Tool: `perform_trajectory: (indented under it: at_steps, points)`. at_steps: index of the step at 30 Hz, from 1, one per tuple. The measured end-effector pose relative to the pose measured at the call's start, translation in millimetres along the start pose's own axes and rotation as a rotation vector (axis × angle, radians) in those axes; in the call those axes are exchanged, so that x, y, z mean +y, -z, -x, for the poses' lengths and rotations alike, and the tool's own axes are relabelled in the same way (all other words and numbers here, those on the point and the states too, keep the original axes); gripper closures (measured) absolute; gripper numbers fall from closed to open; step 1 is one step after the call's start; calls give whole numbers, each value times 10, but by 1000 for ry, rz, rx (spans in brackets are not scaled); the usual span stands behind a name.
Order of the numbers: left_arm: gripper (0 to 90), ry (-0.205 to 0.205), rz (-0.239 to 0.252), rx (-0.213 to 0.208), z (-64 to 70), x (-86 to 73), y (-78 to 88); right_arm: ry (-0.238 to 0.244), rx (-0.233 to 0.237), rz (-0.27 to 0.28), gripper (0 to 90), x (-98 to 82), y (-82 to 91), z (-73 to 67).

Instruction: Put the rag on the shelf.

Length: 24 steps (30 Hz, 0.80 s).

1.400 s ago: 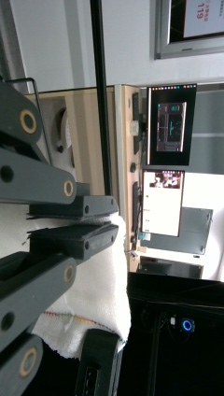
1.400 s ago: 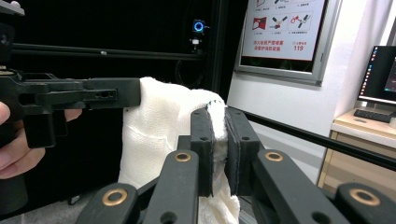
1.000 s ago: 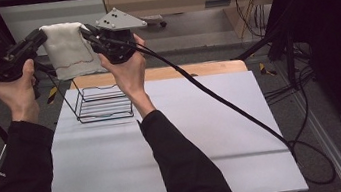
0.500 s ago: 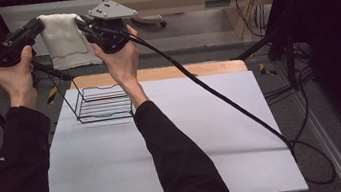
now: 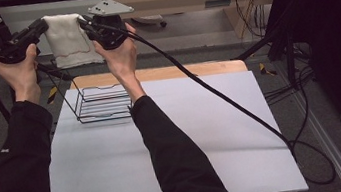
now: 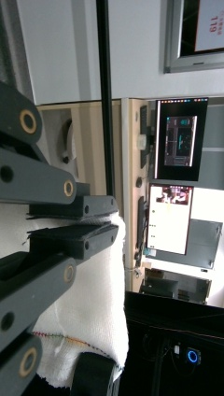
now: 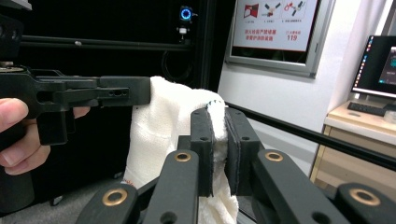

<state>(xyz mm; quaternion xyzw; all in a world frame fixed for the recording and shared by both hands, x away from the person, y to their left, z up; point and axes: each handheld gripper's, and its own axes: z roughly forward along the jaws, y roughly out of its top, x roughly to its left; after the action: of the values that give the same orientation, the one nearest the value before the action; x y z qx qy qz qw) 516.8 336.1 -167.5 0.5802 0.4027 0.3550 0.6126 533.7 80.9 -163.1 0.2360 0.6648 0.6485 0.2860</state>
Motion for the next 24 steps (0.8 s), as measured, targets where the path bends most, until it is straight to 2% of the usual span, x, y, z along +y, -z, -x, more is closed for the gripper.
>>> perform_trajectory:
  at_steps: [4, 11, 19, 24]
  points:
    - [842, 5, -22, 8, -20, -37, -50, 3, -6, -17, 832, -49, -43, 1]
    - [842, -8, -36, 1, -32, -131, -25, 3, -11, -43, 831, -140, -33, 4]
    - [842, 1, -47, -10, -84, -268, 60, 25, 2, -81, 831, -222, -47, -60]
    - [842, -16, -70, -27, -90, -374, 104, 4, 15, -90, 830, -323, -23, -48]
